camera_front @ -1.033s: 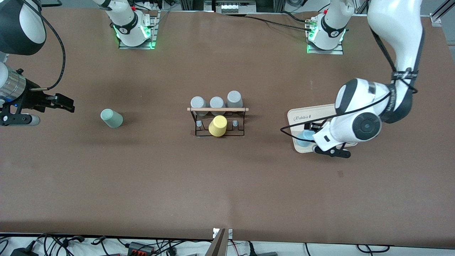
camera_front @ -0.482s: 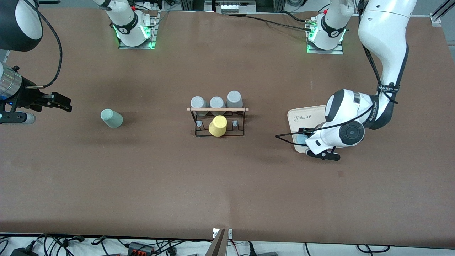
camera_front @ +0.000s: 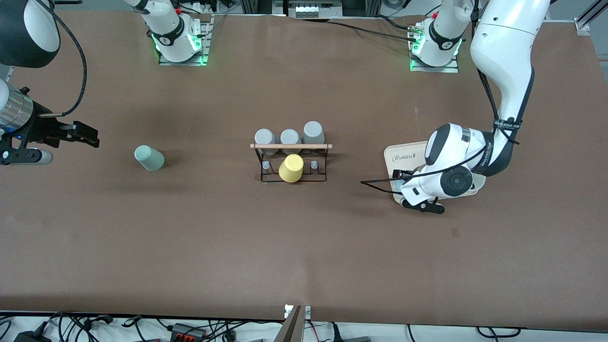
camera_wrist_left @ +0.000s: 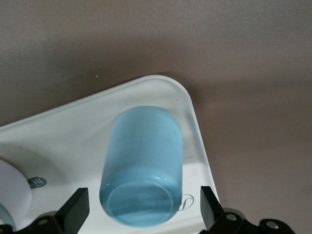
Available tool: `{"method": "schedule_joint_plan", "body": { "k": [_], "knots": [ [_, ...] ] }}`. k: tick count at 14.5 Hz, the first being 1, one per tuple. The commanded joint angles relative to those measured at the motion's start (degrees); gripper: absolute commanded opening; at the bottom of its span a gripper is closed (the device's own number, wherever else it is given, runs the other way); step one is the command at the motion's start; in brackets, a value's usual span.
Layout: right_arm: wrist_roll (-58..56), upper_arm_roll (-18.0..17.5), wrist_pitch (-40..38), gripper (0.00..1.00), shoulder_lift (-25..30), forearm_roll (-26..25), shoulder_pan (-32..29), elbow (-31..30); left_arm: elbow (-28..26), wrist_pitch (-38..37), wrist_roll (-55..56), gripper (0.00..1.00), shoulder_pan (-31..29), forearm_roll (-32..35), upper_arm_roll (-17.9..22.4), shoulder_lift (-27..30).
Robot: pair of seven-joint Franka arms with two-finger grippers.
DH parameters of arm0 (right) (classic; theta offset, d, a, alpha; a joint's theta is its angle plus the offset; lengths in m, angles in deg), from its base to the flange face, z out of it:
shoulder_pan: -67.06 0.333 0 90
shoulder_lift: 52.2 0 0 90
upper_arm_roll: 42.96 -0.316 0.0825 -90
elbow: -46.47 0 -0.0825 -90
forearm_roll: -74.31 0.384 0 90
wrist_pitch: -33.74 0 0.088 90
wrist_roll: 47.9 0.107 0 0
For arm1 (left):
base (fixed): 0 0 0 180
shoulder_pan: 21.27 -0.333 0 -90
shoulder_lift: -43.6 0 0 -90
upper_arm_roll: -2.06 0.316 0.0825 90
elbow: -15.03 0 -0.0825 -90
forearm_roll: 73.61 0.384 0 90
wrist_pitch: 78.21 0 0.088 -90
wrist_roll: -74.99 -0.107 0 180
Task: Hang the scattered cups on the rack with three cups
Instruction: 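Grasp the light blue cup with the left gripper and lift it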
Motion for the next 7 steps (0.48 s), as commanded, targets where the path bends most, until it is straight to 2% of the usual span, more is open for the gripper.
{"method": "schedule_joint_plan", "body": {
  "k": [1,5,7],
  "knots": [
    [-0.3,-0.1,-0.8,1.0,1.0,-0.2,0.2,0.2,0.4,0.2,0.1,0.68,-0.3,-0.5,0.0,-0.5],
    [-0.3,0.0,-0.6,1.0,1.0,-0.1,0.1,0.2,1.1,-0.1,2.9,0.29,0.0,-0.5,0.0,0.0],
    [-0.3,0.0,-0.6,1.0,1.0,-0.1,0.1,0.2,4.0,-1.9,3.1,0.21,0.2,-0.5,-0.1,0.1]
  ]
}}
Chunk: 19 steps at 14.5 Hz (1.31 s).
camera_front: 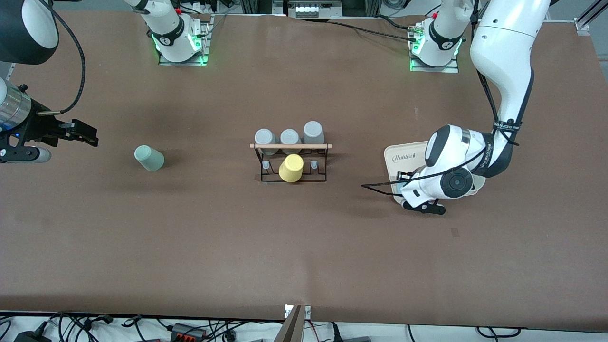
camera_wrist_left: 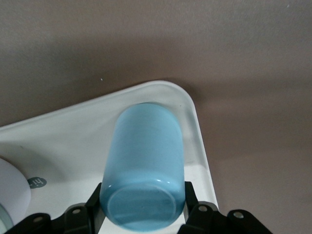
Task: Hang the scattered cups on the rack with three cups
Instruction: 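Grasp the light blue cup with the left gripper and lift it, then carry the light blue cup to the rack and hang it on a hook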
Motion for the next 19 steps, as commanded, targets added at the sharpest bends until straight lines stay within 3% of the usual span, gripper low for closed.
{"method": "schedule_joint_plan", "body": {
  "k": [1,4,8,11,14,16,19],
  "knots": [
    [-0.3,0.0,-0.7,1.0,0.6,-0.1,0.1,0.2,4.1,-3.6,0.9,0.17,0.3,-0.4,-0.7,0.4],
    [-0.3,0.0,-0.9,1.0,0.6,-0.1,0.1,0.2,8.2,-9.2,0.9,0.14,0.5,-0.5,-1.4,0.7],
    [-0.3,0.0,-1.0,1.0,0.6,-0.1,0.1,0.2,18.8,-22.2,3.2,0.12,0.5,-1.3,-9.7,0.8],
    [0.0,0.0,-1.1,1.0,0.3,0.0,0.0,0.2,24.0,-26.9,10.5,0.12,0.5,-7.6,-13.4,1.6],
    [0.5,0.1,-1.1,1.0,-0.1,-0.1,-0.4,0.1,26.3,-27.0,22.0,0.1,2.0,-13.9,-14.8,1.0],
    [0.5,0.0,-1.3,1.0,-0.1,-0.1,0.2,0.1,26.4,-26.4,24.3,0.09,4.0,-14.5,-14.3,1.0],
    [0.5,0.0,-1.3,1.0,-0.1,0.0,0.5,0.0,26.6,-17.6,31.0,0.09,4.3,-15.0,-14.6,-0.1]
  ]
}}
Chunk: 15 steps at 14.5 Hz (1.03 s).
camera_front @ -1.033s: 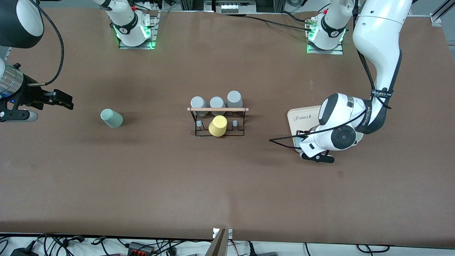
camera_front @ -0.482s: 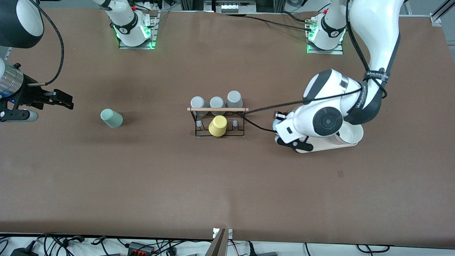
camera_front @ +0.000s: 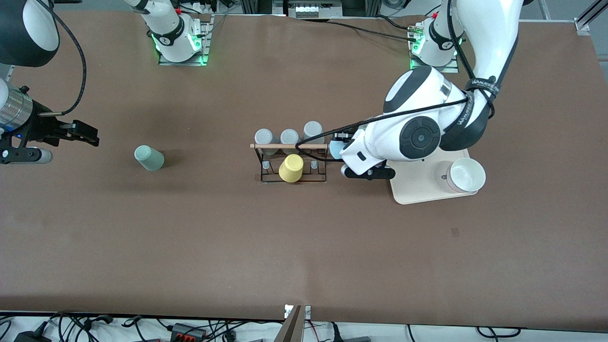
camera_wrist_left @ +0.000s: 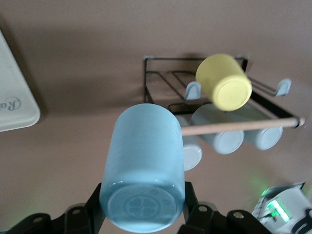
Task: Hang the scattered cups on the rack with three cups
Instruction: 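Carry the light blue cup to the rack and hang it on a hook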
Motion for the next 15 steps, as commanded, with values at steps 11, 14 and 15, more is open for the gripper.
{"method": "schedule_joint_plan", "body": {
  "k": [11,14,15],
  "knots": [
    [0.4,-0.1,-0.7,1.0,0.2,0.0,0.2,0.1,1.1,12.0,5.7,0.08,5.2,1.4,0.4,-6.5],
    [0.4,-0.1,-0.8,1.0,0.2,0.0,0.1,0.1,1.0,12.3,5.4,0.08,5.9,4.4,0.3,-8.4],
    [0.4,-0.1,-0.9,1.0,0.2,0.0,0.1,0.1,1.0,13.6,5.5,0.08,6.0,4.4,0.3,-9.2]
  ]
}}
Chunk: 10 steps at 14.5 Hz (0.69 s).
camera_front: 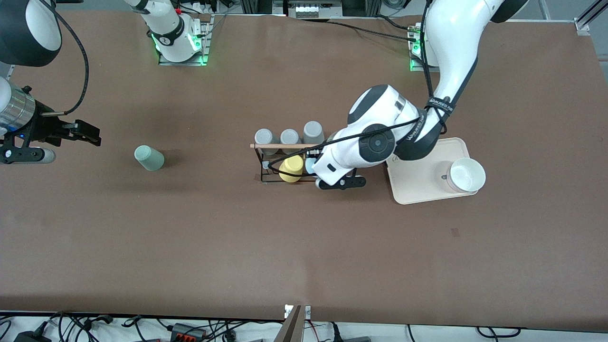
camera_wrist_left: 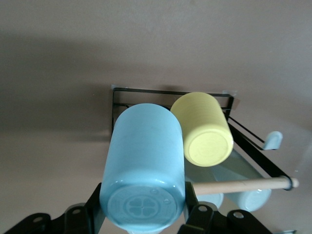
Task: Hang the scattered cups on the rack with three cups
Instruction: 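Carry the light blue cup to the rack and hang it on a hook, then withdraw the left gripper while the right gripper reaches the teal cup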
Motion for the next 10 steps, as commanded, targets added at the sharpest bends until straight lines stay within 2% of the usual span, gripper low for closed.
{"method": "schedule_joint_plan", "body": {
  "k": [1,2,3,4,5,7,10],
  "knots": [
    [0.6,0.0,-0.8,1.0,0.2,0.0,-0.1,0.0,0.9,2.4,0.5,0.09,0.6,1.2,0.3,-2.2],
    [0.4,0.1,-0.9,1.0,0.2,0.0,-0.3,0.0,0.9,2.6,0.5,0.11,1.2,1.2,0.3,-2.4],
    [0.6,0.1,-0.8,1.0,0.2,0.0,-0.3,0.0,0.9,2.6,0.5,0.2,1.4,1.4,0.4,-2.6],
    [0.6,0.1,-0.9,1.0,0.2,0.0,-0.3,0.0,0.9,2.6,0.4,0.45,1.1,1.7,0.5,-2.5],
    [0.4,0.1,-0.9,1.0,0.2,-0.1,-0.3,0.0,1.0,2.4,0.3,0.99,0.8,4.2,0.5,-2.2],
    [0.4,0.1,-0.6,1.0,0.1,-0.1,-0.3,0.1,1.4,1.9,0.7,1.0,0.0,10.2,0.4,-0.8],
    [0.3,0.0,-0.8,1.0,-0.2,0.0,0.0,0.2,1.5,-0.3,0.8,1.0,-2.0,11.5,1.4,3.3]
  ]
}}
